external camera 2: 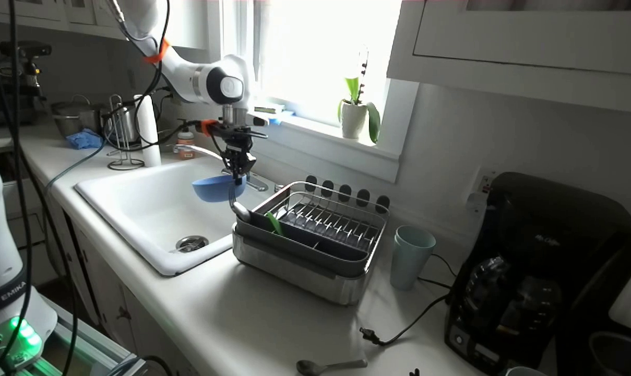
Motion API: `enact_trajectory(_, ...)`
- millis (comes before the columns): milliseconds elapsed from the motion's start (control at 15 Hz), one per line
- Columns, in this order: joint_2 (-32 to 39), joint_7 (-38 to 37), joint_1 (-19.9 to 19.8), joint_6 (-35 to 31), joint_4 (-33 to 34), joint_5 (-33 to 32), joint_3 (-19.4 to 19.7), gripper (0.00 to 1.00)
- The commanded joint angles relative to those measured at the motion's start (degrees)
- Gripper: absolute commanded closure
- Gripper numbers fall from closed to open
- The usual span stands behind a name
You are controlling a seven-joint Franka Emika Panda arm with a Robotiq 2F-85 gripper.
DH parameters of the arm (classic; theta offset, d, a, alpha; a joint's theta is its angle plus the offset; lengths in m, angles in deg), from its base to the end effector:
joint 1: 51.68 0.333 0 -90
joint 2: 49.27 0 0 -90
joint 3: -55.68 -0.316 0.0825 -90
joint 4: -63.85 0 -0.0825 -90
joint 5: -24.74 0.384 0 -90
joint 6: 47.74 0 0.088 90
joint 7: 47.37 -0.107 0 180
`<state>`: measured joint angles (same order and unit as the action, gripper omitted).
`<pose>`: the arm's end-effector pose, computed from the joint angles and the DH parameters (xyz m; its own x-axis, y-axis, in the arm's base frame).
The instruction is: Pick up the blue bowl from the dish rack and put it in the sink, pick up the silver fork from the dish rack and put it in the blue bowl, close the tap
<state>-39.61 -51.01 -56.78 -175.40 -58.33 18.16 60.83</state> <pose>0.5462 -0.1018 0.3234 0.9829 -0.1706 -0.0697 -0.1628 -0.9810 0.1050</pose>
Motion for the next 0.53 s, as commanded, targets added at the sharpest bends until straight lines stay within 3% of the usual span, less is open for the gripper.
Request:
enact_trajectory(0,2.60,5.07,0.21,-10.50,-4.03,1.58,-1.21,0.98)
enact_trajectory(133,5.20,7.39,0.29,-13.30,-4.10,2.01,-2.09,0.98)
enact_trajectory(200,4.04,4.56,0.56,-10.41,-3.28,0.77,-1.21,0.98)
enact_trajectory(267,4.85,4.70,0.65,-10.99,-3.45,0.79,-1.33,0.93)
enact_trajectory(467,5.02,4.66,0.62,-10.99,-3.30,0.78,-1.19,0.93)
